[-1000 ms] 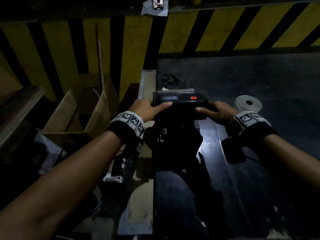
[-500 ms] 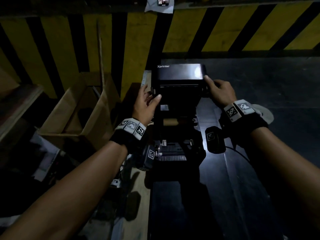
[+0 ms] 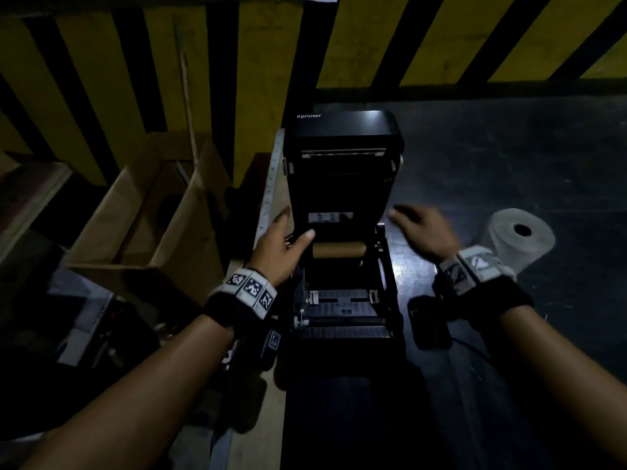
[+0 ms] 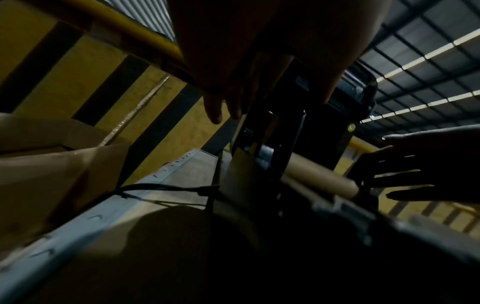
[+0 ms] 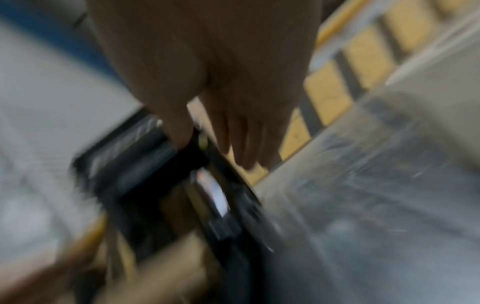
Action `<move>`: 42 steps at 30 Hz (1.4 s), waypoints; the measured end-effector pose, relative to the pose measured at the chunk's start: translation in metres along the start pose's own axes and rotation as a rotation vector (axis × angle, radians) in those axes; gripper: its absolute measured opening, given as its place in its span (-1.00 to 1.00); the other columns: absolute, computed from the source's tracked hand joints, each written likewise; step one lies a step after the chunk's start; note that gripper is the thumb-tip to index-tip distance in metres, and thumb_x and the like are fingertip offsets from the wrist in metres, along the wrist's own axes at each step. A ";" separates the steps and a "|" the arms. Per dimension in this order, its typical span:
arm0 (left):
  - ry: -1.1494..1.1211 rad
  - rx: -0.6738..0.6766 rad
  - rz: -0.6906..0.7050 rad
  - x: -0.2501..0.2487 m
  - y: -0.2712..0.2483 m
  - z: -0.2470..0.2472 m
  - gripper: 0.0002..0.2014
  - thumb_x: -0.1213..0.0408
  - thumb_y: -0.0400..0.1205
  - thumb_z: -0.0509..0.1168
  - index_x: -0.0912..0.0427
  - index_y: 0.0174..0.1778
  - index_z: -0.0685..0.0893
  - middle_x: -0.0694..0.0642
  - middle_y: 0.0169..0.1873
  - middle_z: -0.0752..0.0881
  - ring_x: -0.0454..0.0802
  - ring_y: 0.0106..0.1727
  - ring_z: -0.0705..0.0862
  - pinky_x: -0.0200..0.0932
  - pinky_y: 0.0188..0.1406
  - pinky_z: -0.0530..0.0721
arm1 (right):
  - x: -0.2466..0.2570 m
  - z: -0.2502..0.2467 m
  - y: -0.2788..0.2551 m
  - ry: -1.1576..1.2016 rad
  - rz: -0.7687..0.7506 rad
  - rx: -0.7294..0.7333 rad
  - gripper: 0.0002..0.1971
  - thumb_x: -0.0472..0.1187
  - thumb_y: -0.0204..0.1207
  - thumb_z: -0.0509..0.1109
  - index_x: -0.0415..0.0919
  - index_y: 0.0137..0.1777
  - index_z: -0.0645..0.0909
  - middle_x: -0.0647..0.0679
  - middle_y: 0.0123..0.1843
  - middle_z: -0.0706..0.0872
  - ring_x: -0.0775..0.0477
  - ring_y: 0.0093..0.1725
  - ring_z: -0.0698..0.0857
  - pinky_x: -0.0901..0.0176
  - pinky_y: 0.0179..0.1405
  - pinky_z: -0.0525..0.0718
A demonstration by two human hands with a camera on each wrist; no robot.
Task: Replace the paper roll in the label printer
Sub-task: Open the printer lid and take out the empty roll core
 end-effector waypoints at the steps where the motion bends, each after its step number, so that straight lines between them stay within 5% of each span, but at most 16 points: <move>1: 0.071 0.037 0.024 0.001 -0.004 0.004 -0.40 -0.01 0.62 0.21 0.21 0.54 0.31 0.19 0.56 0.37 0.09 0.58 0.33 -0.25 0.47 0.29 | -0.006 0.013 -0.007 -0.094 -0.005 0.076 -0.54 0.01 0.56 0.28 -0.25 0.37 0.54 -0.25 0.34 0.67 -0.19 0.32 0.64 0.08 0.29 0.52; 6: 0.328 0.216 0.054 0.004 -0.012 0.027 -0.51 0.07 0.67 0.14 0.27 0.45 0.42 0.30 0.50 0.42 0.22 0.51 0.40 -0.08 0.45 0.36 | -0.011 0.048 -0.020 -0.327 -0.083 0.230 -0.54 -0.04 0.55 0.30 -0.20 0.41 0.48 -0.24 0.38 0.61 -0.27 0.33 0.60 0.02 0.27 0.53; 12: 0.433 0.141 0.066 -0.005 -0.007 0.032 -0.67 0.24 0.69 0.07 0.42 0.18 0.54 0.42 0.34 0.52 0.36 0.33 0.50 0.17 0.31 0.47 | -0.006 0.060 -0.019 -0.389 -0.123 0.207 -0.58 -0.14 0.57 0.28 -0.30 0.39 0.47 -0.31 0.44 0.48 -0.37 0.32 0.57 -0.07 0.28 0.52; 14: 0.410 0.094 0.092 -0.014 -0.009 0.029 -0.65 0.28 0.70 0.04 0.44 0.28 0.49 0.44 0.25 0.58 0.37 0.30 0.53 0.17 0.28 0.48 | 0.001 0.056 -0.021 -0.361 -0.139 0.169 -0.62 -0.18 0.59 0.24 -0.32 0.35 0.49 -0.32 0.42 0.50 -0.38 0.30 0.58 -0.02 0.24 0.49; 18: 0.228 0.026 0.110 -0.036 -0.013 0.019 -0.55 0.30 0.71 0.03 0.33 0.53 0.31 0.39 0.39 0.54 0.30 0.39 0.52 0.02 0.38 0.46 | 0.008 0.036 -0.032 -0.242 -0.137 0.079 -0.65 -0.28 0.61 0.18 -0.28 0.37 0.47 -0.32 0.30 0.63 -0.34 0.22 0.62 0.10 0.03 0.46; 23: 0.161 0.037 0.168 -0.068 -0.023 0.020 -0.64 0.20 0.70 0.05 0.30 0.31 0.55 0.39 0.09 0.72 0.31 0.13 0.67 -0.06 0.01 0.55 | 0.000 -0.001 -0.054 -0.048 -0.097 0.022 -0.66 -0.41 0.60 0.12 -0.24 0.30 0.55 -0.15 0.05 0.69 -0.19 0.03 0.72 0.00 0.03 0.69; 26: 0.140 0.118 0.158 -0.088 -0.034 0.036 -0.71 0.17 0.69 0.10 0.33 -0.09 0.60 0.40 -0.11 0.71 0.29 -0.01 0.66 -0.15 -0.22 0.35 | -0.022 -0.025 -0.074 0.134 -0.011 -0.029 -0.71 -0.36 0.63 0.17 -0.27 0.31 0.54 -0.23 0.01 0.68 -0.01 -0.21 0.70 0.40 -0.27 0.71; 29: 0.024 0.279 0.119 -0.101 -0.043 0.071 -0.72 0.19 0.64 0.21 0.18 -0.39 0.47 0.24 -0.38 0.61 0.31 -0.15 0.66 -0.14 -0.23 0.37 | -0.048 -0.054 -0.102 0.273 0.053 -0.101 -0.78 -0.36 0.63 0.17 -0.22 0.18 0.57 -0.19 -0.22 0.66 0.19 -0.45 0.67 0.51 -0.54 0.60; 32: -0.126 0.473 0.069 -0.107 -0.057 0.117 -0.81 0.20 0.47 0.33 0.27 -0.30 0.61 0.29 -0.35 0.68 0.18 -0.24 0.64 0.01 -0.22 0.52 | -0.086 -0.076 -0.128 0.395 0.126 -0.166 -0.84 -0.33 0.61 0.22 -0.29 0.08 0.61 -0.28 -0.21 0.67 -0.07 -0.27 0.70 0.21 -0.24 0.71; 35: -0.187 0.564 0.009 -0.110 -0.069 0.156 -0.78 0.34 0.50 0.36 0.50 -0.18 0.62 0.34 -0.30 0.65 0.11 -0.21 0.60 -0.02 -0.20 0.55 | -0.126 -0.085 -0.147 0.530 0.245 -0.204 -0.85 -0.32 0.60 0.23 -0.32 0.08 0.58 -0.14 -0.21 0.65 0.01 -0.22 0.66 0.38 -0.38 0.71; 39: -0.217 0.587 -0.105 -0.113 -0.079 0.211 -0.83 0.39 0.58 0.30 0.21 -0.34 0.56 0.09 -0.41 0.61 -0.16 -0.39 0.64 -0.33 -0.36 0.57 | -0.183 -0.101 -0.164 0.622 0.344 -0.258 -0.88 -0.33 0.61 0.21 -0.37 0.01 0.55 -0.12 -0.28 0.61 0.25 -0.47 0.71 0.51 -0.53 0.63; 42: -0.219 0.526 -0.186 -0.101 -0.078 0.239 -0.81 0.27 0.53 0.36 0.10 -0.41 0.62 0.09 -0.44 0.62 -0.02 -0.34 0.62 -0.12 -0.21 0.57 | -0.223 -0.113 -0.169 0.590 0.381 -0.274 -0.85 -0.33 0.62 0.20 -0.39 0.05 0.56 -0.18 -0.30 0.62 0.29 -0.55 0.69 0.54 -0.55 0.59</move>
Point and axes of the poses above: each hand's wrist, its own y-axis towards the middle knuckle, its own z-axis out of the palm, x = y × z, the point moved 7 cm from there along y, towards the middle knuckle
